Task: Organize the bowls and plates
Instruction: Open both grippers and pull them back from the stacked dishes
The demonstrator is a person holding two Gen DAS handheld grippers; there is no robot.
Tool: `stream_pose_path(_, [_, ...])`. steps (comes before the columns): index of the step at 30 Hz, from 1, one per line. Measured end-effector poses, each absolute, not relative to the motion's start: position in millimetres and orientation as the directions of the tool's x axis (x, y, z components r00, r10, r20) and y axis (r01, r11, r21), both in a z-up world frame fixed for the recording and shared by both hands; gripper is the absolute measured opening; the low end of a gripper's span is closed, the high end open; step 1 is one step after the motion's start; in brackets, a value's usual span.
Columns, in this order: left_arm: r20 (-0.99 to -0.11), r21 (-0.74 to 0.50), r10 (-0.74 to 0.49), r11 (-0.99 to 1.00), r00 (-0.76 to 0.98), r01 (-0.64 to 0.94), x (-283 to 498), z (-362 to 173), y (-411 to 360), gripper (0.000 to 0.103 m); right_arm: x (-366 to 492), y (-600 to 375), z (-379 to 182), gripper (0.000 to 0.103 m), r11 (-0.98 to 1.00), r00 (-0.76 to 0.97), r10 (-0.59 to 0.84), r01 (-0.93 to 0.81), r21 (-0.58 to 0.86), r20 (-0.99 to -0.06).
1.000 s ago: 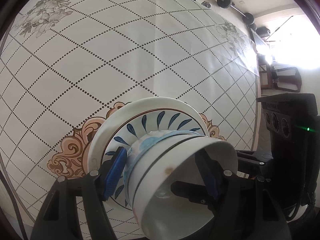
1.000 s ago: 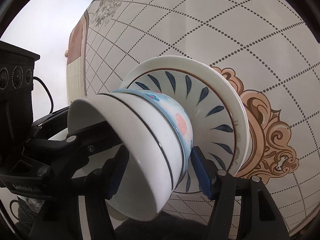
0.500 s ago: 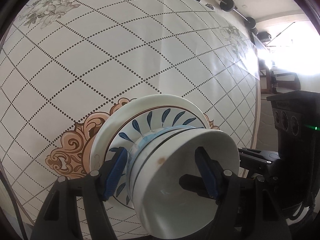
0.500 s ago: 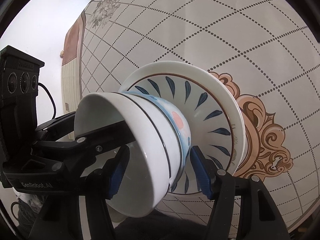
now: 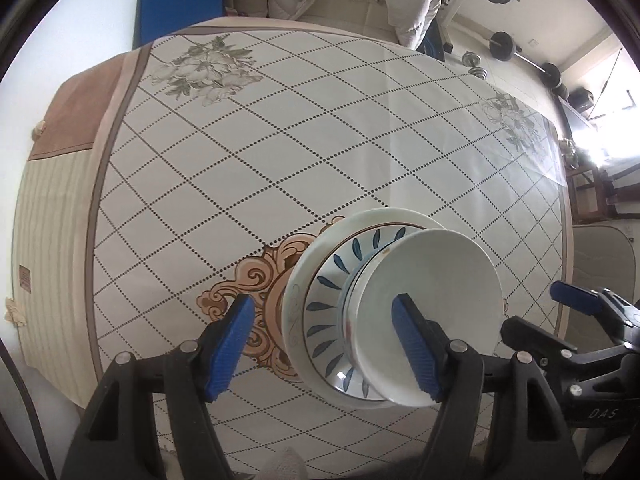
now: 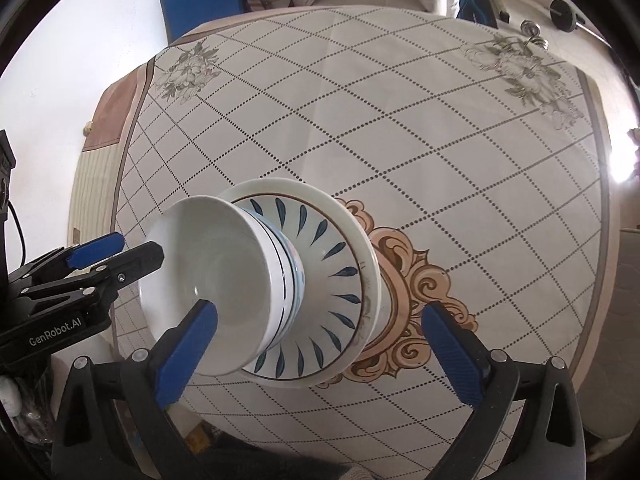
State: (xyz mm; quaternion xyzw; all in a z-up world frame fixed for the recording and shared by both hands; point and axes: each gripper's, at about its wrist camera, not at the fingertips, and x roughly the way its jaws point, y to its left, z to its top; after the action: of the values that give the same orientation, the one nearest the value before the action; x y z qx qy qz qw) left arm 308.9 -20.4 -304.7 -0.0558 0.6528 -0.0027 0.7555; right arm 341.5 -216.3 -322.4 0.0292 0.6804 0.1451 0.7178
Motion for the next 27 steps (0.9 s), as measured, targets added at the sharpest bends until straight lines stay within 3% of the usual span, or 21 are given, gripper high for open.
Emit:
stream_pose_path(8, [-0.971, 0.000, 0.008, 0.999, 0.241, -0.032, 265, -261, -18, 0.075, 283, -217, -265, 0.103, 0.985, 0.201, 0.156, -0.110, 0.136, -0.967])
stream_pose_path(15, [-0.948, -0.008, -0.009, 1.000, 0.319, 0.002, 217, -229, -13, 0.075, 218, -207, -229, 0.103, 0.997, 0.291, 0.068, -0.037, 0.060, -0.954])
stream_pose_path(18, [-0.936, 0.012, 0.012, 1.000, 0.352, -0.001, 198, -215, -11, 0.089, 195, -207, -214, 0.103, 0.999, 0.314, 0.051, -0.004, 0.052, -0.948])
stream_pose_path(27, [-0.890, -0.001, 0.017, 0.999, 0.455, -0.039, 150, -162, -13, 0.090, 141, -212, -143, 0.103, 0.999, 0.449, 0.023, 0.013, 0.032, -0.893])
